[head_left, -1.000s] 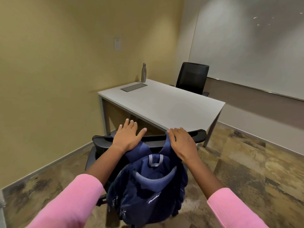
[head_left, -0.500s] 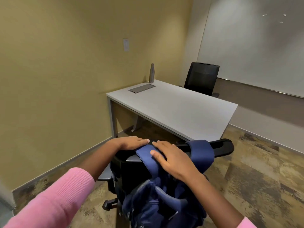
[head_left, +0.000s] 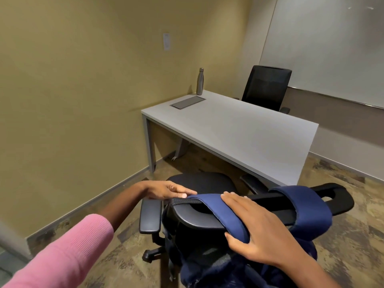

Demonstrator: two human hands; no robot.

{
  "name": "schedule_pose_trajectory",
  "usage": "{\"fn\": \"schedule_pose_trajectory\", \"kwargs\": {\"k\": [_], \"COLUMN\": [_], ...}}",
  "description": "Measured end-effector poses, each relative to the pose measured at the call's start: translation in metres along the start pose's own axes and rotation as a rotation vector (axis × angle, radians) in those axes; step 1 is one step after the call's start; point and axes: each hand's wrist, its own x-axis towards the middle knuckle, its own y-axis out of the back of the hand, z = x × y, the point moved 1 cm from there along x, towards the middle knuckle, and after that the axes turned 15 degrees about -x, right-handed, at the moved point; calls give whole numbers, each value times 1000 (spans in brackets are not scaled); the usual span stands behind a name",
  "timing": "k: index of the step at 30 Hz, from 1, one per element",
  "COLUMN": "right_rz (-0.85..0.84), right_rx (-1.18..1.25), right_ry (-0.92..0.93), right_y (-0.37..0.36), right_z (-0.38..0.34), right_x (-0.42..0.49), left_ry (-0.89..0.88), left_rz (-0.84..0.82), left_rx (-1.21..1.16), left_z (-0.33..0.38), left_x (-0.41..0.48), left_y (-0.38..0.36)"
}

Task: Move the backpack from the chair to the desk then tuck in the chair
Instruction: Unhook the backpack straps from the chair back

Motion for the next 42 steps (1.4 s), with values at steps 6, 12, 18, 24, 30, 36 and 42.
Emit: {"fn": "schedule_pose_trajectory", "kwargs": {"k": [6, 12, 18, 24, 30, 36, 42], "right_rz": [-87, -128, -137, -143, -44, 104, 151], "right_rx": [29, 22, 12, 14, 63, 74, 93], "right_ry": [-42, -60, -85, -82, -87, -29, 2], "right_y": [4, 6, 7, 8, 8, 3, -2], "right_z": [-1, -3, -4, -5, -7, -5, -5], "right_x": [2, 2, 2, 3, -1, -3, -4], "left_ry": [-9, -149, -258, -326, -333, -224, -297], "left_rz": [-35, 51, 8, -97, -36, -131, -20], "left_rx": [-62, -241, -265, 95, 278, 250, 248], "left_z": [-23, -40, -25, 17, 30, 36, 38], "left_x": [6, 6, -12, -17, -12, -7, -17], "left_y": [7, -5, -6, -27, -37, -35, -40]}}
